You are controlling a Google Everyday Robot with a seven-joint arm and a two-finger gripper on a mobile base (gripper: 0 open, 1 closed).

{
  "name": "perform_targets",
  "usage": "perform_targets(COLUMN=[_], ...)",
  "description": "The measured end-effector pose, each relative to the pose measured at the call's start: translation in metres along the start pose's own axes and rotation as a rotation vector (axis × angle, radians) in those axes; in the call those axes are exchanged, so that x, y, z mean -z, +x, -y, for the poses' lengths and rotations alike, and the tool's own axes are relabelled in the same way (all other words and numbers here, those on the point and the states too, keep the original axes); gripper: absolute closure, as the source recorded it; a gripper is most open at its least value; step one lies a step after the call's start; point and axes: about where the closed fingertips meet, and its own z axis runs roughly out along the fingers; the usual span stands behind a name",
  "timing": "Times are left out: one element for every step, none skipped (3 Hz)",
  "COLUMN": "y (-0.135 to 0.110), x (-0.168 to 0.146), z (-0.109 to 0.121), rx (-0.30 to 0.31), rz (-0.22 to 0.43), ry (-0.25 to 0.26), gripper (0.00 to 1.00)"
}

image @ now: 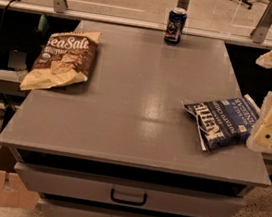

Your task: Move pepsi can near blue chip bag

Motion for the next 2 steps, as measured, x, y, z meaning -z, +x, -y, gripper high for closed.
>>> perform_targets(y=[0.000, -0.012], x=[0.000, -0.012], z=[0.000, 0.025], rx=[0.001, 0.009], rz=[0.001, 0.057], ry=[0.002, 0.027], gripper=[0.00, 0.00])
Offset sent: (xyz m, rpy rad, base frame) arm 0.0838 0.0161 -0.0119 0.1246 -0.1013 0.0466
